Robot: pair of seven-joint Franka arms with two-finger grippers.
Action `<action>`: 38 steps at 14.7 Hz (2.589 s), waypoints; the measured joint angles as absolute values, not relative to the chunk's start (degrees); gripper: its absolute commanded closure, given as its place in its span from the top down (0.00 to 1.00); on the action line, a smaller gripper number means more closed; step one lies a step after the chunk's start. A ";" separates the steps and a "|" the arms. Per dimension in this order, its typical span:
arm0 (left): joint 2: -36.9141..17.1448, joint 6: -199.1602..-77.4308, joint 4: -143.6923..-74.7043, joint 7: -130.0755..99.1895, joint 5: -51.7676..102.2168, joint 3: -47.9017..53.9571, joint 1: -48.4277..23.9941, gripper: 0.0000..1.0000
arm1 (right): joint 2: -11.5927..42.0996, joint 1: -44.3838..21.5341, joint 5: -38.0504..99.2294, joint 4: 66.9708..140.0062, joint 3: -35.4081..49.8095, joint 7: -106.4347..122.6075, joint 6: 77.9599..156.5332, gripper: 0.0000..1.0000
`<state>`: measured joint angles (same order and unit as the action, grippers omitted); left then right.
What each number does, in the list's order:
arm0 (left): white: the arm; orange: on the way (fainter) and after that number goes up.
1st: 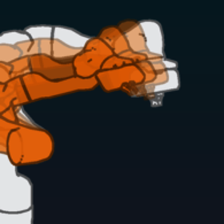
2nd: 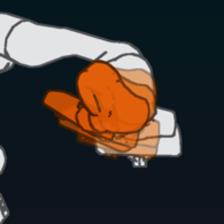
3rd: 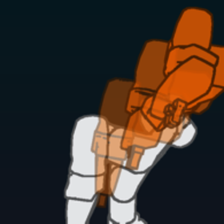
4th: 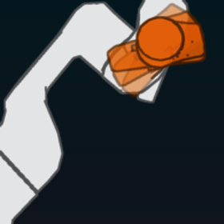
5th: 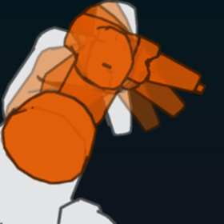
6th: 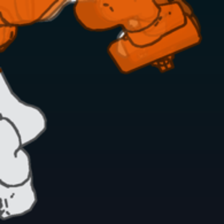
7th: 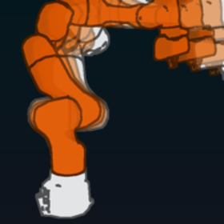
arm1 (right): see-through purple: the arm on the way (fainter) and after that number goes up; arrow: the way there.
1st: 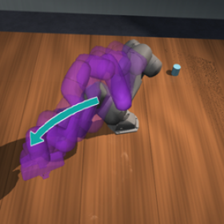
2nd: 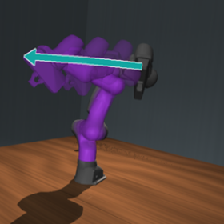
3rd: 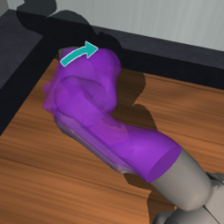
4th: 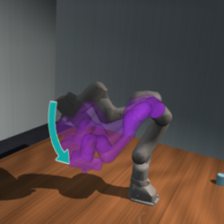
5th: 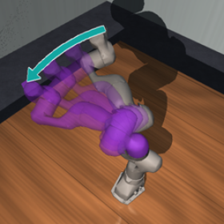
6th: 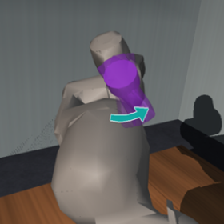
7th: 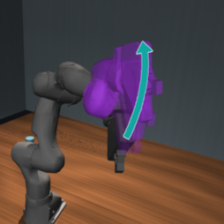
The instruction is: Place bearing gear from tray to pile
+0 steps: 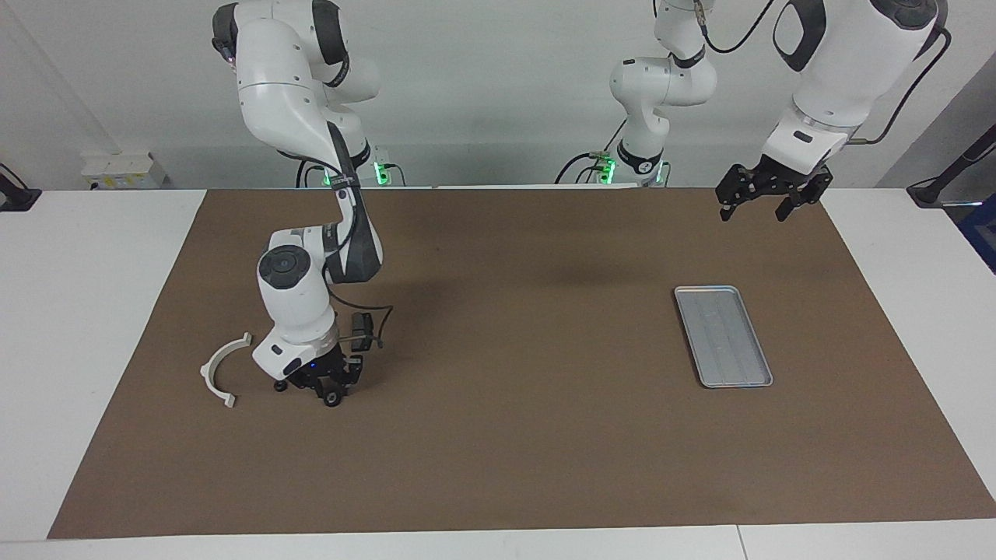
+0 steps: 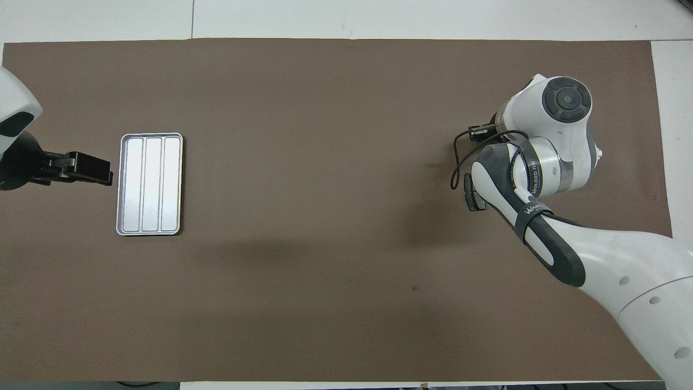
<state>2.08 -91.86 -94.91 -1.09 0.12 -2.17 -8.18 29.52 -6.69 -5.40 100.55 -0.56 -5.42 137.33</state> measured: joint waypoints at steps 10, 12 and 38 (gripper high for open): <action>2.08 -91.83 -94.91 -1.09 0.12 -2.18 -8.18 1.00 | 26.55 -6.63 -5.40 100.10 -0.60 -5.50 133.66 1.00; 2.08 -91.83 -94.91 -1.09 0.12 -2.18 -8.18 1.00 | 25.52 -6.45 -5.40 100.10 -0.61 -5.50 132.79 1.00; 2.08 -91.81 -94.91 -1.09 0.12 -2.18 -8.18 1.00 | -5.42 -5.33 1.48 99.10 -0.48 -3.98 96.90 1.00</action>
